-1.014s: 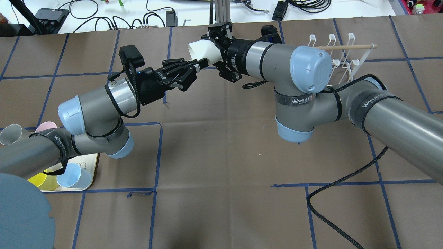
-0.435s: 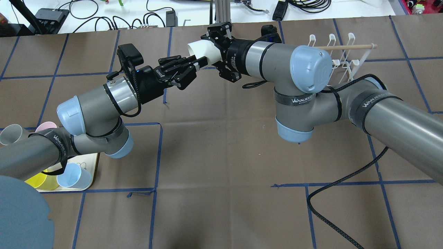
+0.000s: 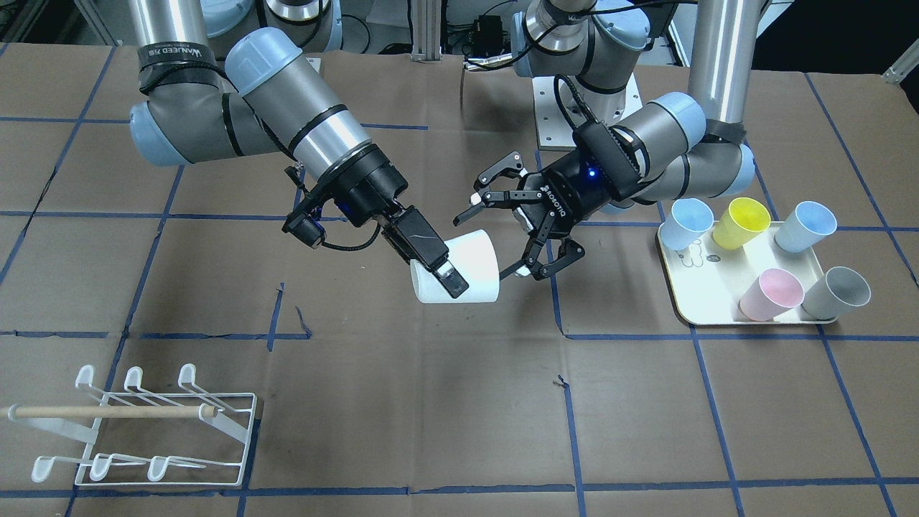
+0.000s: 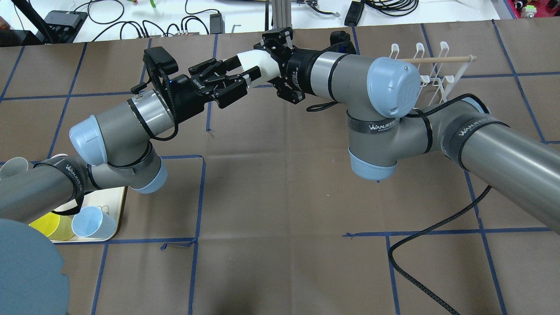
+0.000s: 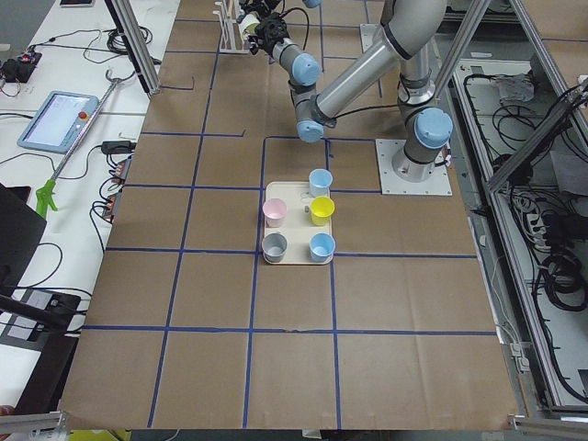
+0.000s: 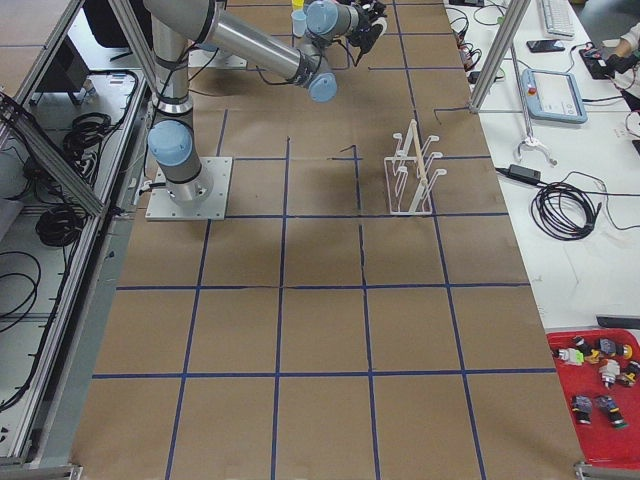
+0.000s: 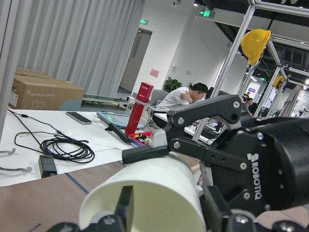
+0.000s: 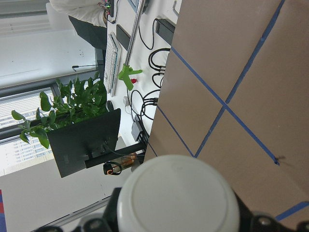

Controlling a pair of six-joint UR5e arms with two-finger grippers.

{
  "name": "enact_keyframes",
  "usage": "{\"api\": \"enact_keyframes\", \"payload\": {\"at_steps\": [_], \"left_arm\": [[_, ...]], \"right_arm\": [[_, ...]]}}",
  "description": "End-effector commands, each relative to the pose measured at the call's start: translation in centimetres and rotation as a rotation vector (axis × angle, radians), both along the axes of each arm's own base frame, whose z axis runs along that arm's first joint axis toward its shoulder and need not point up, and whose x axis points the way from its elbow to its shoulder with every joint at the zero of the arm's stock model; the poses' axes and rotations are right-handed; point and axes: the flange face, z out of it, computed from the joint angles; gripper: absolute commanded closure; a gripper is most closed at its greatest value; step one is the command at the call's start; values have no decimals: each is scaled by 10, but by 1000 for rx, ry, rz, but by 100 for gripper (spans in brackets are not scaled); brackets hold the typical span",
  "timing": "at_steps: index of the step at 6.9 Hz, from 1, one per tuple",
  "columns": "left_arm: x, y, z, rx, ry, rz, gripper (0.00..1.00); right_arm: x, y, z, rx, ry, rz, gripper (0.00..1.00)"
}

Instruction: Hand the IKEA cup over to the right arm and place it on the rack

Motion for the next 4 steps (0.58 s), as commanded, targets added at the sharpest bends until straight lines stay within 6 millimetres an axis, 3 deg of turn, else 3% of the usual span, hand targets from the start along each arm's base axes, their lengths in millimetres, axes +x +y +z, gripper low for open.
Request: {"api": "enact_keyframes", "payload": {"at_steps": [1, 2, 3, 4], "left_arm": [[53, -6, 3, -1, 20, 12, 4], [100, -4, 3, -7, 46, -27, 4], [135, -1, 1, -6, 67, -49, 4], [148, -1, 0, -5, 71, -39, 4]], "right_arm": [[1, -2, 1, -3, -1, 2, 47], [0, -9, 9, -22, -5, -1, 51], [-3, -21, 14, -38, -6, -11, 55], [-11, -33, 7, -66, 30, -4, 62]]}}
